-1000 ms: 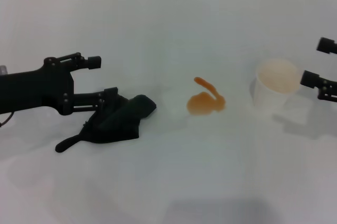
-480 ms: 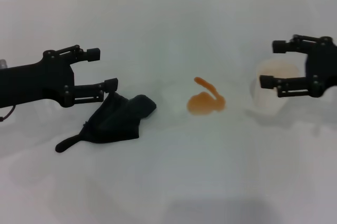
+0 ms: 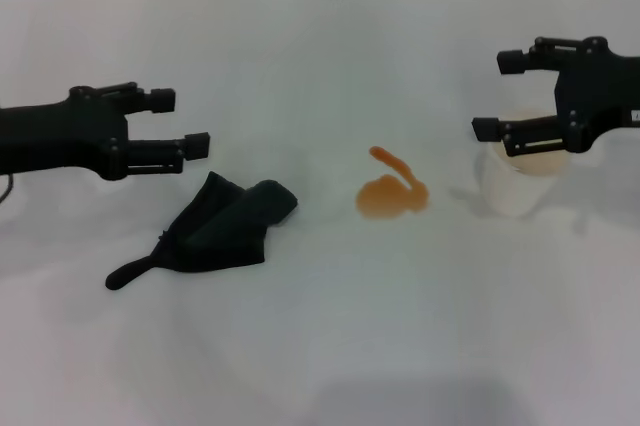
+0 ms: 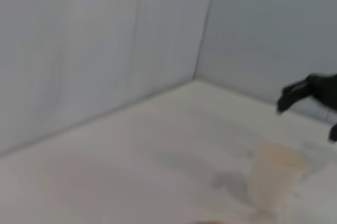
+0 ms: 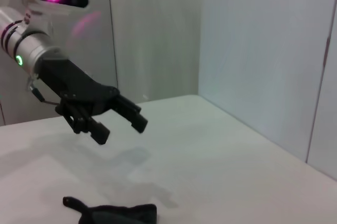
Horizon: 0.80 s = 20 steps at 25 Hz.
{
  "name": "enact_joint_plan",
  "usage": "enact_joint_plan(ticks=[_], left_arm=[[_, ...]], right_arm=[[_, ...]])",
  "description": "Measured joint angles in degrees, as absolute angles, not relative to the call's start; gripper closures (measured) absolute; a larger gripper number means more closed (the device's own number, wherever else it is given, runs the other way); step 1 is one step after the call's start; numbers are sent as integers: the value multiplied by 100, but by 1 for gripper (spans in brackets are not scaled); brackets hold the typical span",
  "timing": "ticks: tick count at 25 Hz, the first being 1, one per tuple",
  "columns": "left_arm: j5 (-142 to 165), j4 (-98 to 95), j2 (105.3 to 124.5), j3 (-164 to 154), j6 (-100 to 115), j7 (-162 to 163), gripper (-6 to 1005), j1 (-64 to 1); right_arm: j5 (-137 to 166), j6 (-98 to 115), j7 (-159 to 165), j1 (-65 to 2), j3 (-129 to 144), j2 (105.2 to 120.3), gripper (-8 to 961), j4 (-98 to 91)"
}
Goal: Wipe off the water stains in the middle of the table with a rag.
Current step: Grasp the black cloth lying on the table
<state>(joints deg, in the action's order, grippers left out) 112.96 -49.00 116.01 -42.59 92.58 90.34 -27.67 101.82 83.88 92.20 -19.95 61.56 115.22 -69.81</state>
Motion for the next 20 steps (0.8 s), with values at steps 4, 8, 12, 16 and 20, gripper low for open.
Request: enact_joint_plan(ticks=[4,8,12,16,20], left_arm=[[11926,-5146,11550,-4265,9291,9773,138,-2940],[12596,-5186,11525,-4292,9479,10151,138,-3172],[13132,-5196,11520,-4298,9656,10402,138,-3423],[13543,-5209,11483,-4303,9704,10590,138,-3632],[13770,-5218,11452,-4313,9721,10641,138,-3780]], right_arm=[[10058,8382,9220,-1999,6161,11523,81,-7006],[9985,8382,9220,-2012,6194,11523,81,-7006],[9857,8383,9220,-2017,6261,11523,81,-7006],[9791,8384,9220,-2014,6315,11523,83,-7006],[9729,8391,9220,-1992,6323,11522,83,-7006]])
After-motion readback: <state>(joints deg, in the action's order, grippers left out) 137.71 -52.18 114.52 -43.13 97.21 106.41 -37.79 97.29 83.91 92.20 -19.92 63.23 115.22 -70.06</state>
